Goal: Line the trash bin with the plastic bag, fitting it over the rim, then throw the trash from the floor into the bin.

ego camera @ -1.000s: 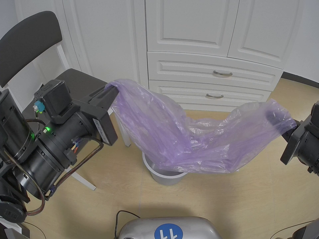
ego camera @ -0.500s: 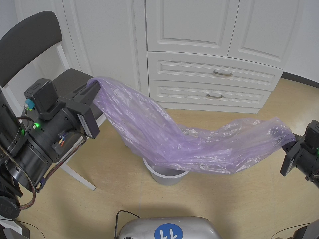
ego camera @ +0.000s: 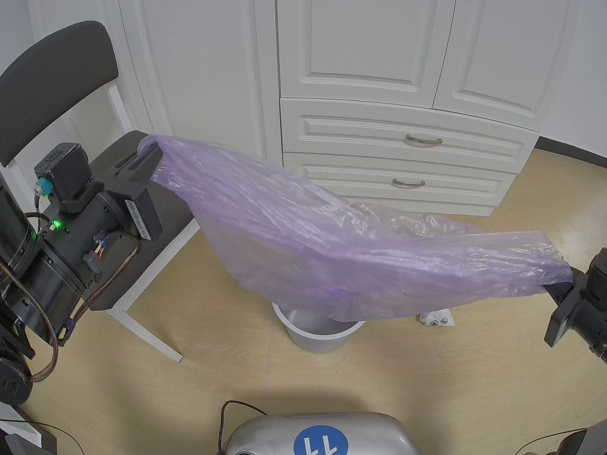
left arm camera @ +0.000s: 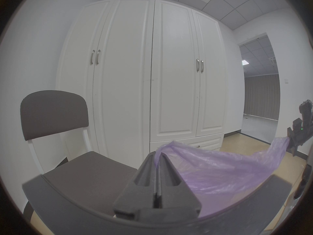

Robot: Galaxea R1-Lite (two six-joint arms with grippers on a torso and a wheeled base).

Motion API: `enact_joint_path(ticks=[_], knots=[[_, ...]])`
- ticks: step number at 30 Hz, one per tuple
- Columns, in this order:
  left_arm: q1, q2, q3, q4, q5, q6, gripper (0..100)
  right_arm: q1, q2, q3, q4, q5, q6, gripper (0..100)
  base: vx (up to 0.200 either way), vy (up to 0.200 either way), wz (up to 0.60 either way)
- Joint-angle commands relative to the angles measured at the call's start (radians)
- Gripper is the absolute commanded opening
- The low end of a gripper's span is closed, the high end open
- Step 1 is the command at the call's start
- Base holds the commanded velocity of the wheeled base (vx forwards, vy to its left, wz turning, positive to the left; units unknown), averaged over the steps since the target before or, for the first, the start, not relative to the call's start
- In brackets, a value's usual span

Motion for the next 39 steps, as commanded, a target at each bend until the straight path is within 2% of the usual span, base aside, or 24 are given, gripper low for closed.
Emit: enact_joint_path(ticks=[1,20,30,39], knots=[[0.014,-0.024,0.001,0.003,-0.002,-0.004,0,-0.012,-0.026,0.015,0.000,0.000,-0.018,0,0.000,0.000,0.00],[0.071,-0.060,0.001,0.004,-0.017,-0.002,0,-0.028,-0.021,0.051,0.000,0.001,-0.062,0,0.000,0.000,0.00],[0.027,0.010,0.003,0.001,-0.037,-0.006,0,-0.025,0.008,0.054,-0.027,0.007,-0.059,0,0.000,0.000,0.00],[-0.076,0.095,0.000,-0.008,-0.034,-0.015,0,-0.018,0.046,0.053,-0.028,0.007,-0.058,0,0.000,0.000,0.00]])
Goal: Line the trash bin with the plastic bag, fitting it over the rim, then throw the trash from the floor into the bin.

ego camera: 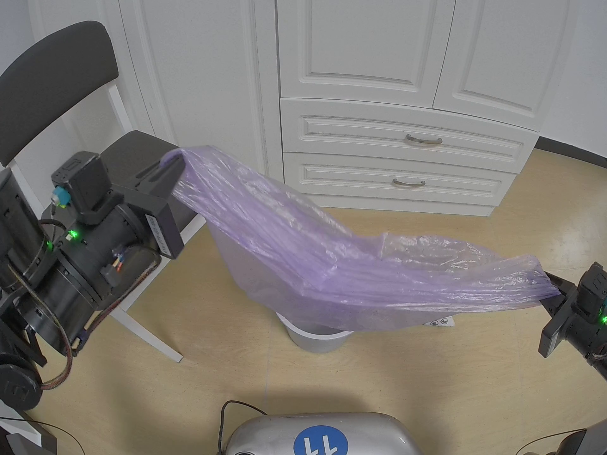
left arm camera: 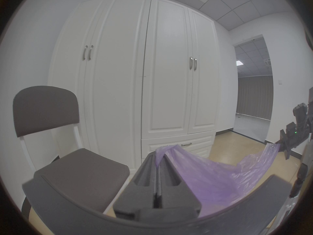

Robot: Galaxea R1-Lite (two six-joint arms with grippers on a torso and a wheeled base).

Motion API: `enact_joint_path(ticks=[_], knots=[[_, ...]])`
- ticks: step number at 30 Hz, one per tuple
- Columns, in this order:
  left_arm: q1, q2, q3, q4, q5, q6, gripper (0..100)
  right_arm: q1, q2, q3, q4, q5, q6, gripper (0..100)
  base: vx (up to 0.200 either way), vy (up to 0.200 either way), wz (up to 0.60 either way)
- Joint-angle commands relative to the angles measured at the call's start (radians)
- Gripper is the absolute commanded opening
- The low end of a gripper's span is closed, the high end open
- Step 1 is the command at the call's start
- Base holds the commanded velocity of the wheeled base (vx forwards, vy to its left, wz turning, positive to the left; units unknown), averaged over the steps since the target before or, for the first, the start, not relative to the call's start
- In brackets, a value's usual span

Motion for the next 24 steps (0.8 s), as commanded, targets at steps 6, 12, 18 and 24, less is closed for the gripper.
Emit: enact_joint_path(ticks=[6,12,18,24], knots=[[-0.076,0.188,-0.012,-0.168,0.000,-0.003,0,-0.002,0.095,-0.005,-0.068,0.002,0.015,0,0.000,0.000,0.00],[-0.162,0.332,-0.070,-0.358,-0.004,-0.003,0,0.023,0.282,0.002,-0.342,0.002,0.110,0,0.000,0.000,0.00],[-0.210,0.398,-0.149,-0.401,-0.005,-0.010,0,0.090,0.487,-0.011,-0.683,0.011,0.231,0,0.000,0.000,0.00],[-0.302,0.392,-0.170,-0.423,-0.043,-0.184,0,0.217,0.724,-0.091,-0.988,0.040,0.363,0,0.000,0.000,0.00]])
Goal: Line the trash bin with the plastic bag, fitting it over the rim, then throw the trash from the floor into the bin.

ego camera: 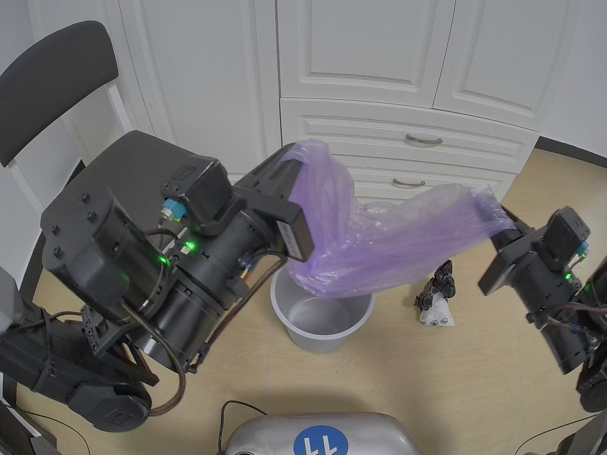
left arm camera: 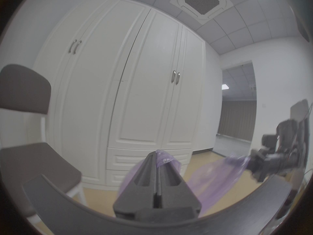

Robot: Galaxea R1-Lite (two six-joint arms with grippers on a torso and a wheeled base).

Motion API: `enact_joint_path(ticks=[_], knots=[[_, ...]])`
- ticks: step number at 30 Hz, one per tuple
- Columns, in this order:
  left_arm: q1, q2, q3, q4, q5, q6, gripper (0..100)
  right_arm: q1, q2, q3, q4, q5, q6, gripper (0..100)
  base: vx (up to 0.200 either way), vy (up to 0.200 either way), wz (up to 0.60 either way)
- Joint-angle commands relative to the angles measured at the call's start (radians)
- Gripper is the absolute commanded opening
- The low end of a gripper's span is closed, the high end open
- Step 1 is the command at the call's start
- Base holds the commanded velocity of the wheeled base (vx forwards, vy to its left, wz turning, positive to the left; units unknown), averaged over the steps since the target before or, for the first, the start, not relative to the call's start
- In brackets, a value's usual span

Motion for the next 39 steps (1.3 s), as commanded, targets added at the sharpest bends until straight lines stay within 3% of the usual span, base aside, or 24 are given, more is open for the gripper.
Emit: enact_joint_path(ticks=[1,6,11,21,29,33,39], knots=[[-0.119,0.057,-0.042,-0.058,-0.045,-0.167,0,0.160,0.328,-0.075,-0.164,0.011,0.129,0,0.000,0.000,0.00],[-0.145,0.060,-0.026,-0.069,-0.053,-0.241,0,0.267,0.376,-0.062,-0.164,-0.031,0.136,0,0.000,0.000,0.00],[-0.140,0.060,0.004,-0.069,-0.052,-0.242,0,0.269,0.391,-0.051,-0.164,-0.040,0.138,0,0.000,0.000,0.00],[-0.126,0.110,0.014,-0.069,-0.052,-0.261,0,0.223,0.426,-0.045,-0.164,-0.039,0.138,0,0.000,0.000,0.00],[-0.085,0.296,-0.069,-0.069,-0.050,-0.313,0,0.099,0.545,-0.078,-0.164,-0.023,0.173,0,0.000,0.000,0.00],[-0.071,0.365,-0.112,-0.069,-0.047,-0.330,0,0.054,0.580,-0.101,-0.164,0.018,0.185,0,0.000,0.000,0.00],[-0.053,0.413,-0.137,-0.069,-0.047,-0.333,0,0.048,0.626,-0.128,-0.164,0.032,0.239,0,0.000,0.000,0.00]])
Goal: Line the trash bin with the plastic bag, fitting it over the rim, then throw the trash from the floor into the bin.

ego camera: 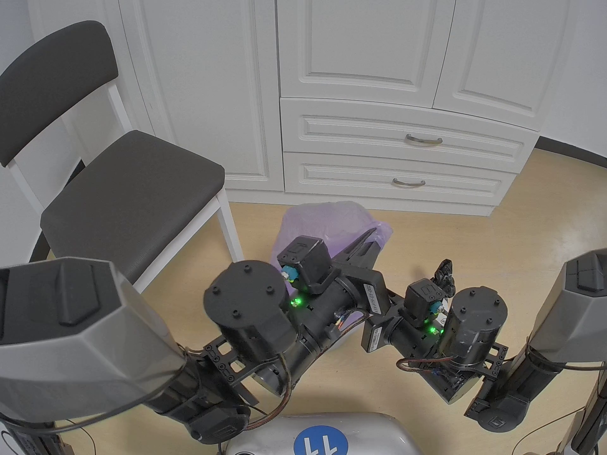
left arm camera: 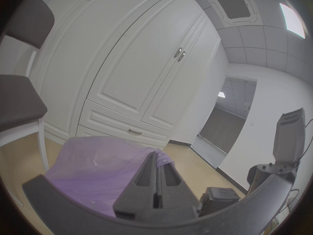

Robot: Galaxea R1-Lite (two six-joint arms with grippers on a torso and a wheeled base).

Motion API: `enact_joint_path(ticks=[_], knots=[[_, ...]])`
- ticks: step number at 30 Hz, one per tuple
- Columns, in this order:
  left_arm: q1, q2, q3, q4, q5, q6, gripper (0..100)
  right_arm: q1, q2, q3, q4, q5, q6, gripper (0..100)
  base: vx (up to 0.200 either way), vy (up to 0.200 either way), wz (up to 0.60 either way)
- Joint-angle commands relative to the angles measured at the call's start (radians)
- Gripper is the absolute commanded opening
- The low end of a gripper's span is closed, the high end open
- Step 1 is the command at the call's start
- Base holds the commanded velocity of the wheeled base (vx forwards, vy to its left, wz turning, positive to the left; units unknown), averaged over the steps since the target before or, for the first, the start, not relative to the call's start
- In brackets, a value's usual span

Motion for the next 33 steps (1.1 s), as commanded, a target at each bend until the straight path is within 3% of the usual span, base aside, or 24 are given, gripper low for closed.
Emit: enact_joint_path(ticks=[1,13,19,33], knots=[[0.014,0.071,-0.020,-0.001,0.001,-0.004,0,-0.024,0.067,-0.023,-0.018,0.004,0.009,0,0.000,0.000,0.00],[0.015,0.157,-0.069,-0.001,0.004,-0.002,0,-0.089,0.163,-0.069,-0.018,0.024,0.016,0,0.000,0.000,0.00],[0.032,0.169,-0.085,-0.001,0.004,-0.002,0,-0.092,0.199,-0.104,-0.018,0.027,0.061,0,0.000,0.000,0.00],[0.058,0.263,-0.166,-0.001,0.003,-0.011,0,-0.119,0.281,-0.159,-0.018,0.041,0.075,0,0.000,0.000,0.00]])
